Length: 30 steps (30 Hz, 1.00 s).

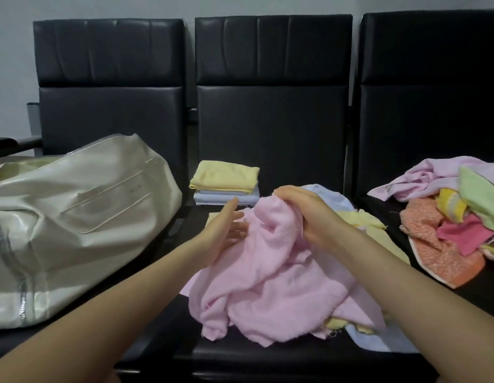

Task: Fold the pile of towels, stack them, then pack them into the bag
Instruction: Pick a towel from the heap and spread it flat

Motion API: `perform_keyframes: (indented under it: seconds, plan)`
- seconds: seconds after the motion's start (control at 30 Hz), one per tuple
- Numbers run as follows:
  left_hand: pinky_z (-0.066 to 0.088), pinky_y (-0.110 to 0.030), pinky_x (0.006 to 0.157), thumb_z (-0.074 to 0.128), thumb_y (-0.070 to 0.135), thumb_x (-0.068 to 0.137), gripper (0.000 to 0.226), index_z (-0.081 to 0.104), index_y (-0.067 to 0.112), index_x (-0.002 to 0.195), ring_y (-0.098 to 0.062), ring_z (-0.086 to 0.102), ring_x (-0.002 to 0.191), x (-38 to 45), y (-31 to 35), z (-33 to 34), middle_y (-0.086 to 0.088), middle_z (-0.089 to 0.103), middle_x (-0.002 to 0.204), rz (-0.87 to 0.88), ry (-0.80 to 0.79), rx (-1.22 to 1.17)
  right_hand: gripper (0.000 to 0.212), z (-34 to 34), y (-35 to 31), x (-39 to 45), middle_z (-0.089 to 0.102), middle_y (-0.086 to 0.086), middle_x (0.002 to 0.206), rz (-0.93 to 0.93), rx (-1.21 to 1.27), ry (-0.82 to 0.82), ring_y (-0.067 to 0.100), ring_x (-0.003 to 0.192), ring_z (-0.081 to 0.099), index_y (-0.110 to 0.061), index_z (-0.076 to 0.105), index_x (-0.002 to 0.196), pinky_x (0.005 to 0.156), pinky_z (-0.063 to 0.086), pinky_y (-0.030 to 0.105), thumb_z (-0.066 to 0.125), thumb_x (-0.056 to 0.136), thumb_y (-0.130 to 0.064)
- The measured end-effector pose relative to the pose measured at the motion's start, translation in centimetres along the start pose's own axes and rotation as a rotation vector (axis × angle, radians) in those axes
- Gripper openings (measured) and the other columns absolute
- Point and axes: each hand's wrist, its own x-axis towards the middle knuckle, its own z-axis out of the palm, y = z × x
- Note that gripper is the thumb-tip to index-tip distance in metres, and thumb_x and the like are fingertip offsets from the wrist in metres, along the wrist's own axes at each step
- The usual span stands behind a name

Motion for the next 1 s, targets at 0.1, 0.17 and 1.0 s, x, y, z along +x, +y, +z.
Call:
perform_keyframes:
  seconds: [0.1,0.17,1.0]
  plan:
    - [0.042,-0.023,0.063,0.036,0.076,0.082,0.076,0.061,0.021,0.128,-0.014,0.056,0.079,0.1,0.2,0.5,-0.003,0.062,0.101,0.024,-0.042,0.052,0.036,-0.2,0.1,0.2,0.054,-0.006,0.053,-0.001,-0.016,-0.058,0.006,0.053,0.052,-0.016,0.061,0.060,0.048,0.043,0.015,0.053,0.092,-0.001]
    - [0.041,-0.026,0.071,0.027,0.077,0.084,0.078,0.069,0.020,0.117,-0.013,0.057,0.082,0.3,0.5,0.7,-0.002,0.068,0.103,0.036,-0.114,0.089,0.008,-0.4,0.0,0.4,0.062,-0.001,0.070,-0.016,-0.019,-0.071,0.010,0.065,0.059,-0.012,0.064,0.085,0.058,0.050,0.018,0.060,0.089,-0.007]
    - [0.036,-0.033,0.071,0.053,0.047,0.094,0.051,0.056,-0.001,0.075,-0.015,0.046,0.077,-1.1,3.6,1.4,-0.004,0.051,0.077,0.497,0.020,0.056,0.022,-4.5,-3.4,0.1,0.068,0.004,0.089,-0.156,-0.420,-0.033,0.011,0.084,0.064,-0.018,0.068,0.108,0.077,0.051,0.020,0.067,0.088,-0.008]
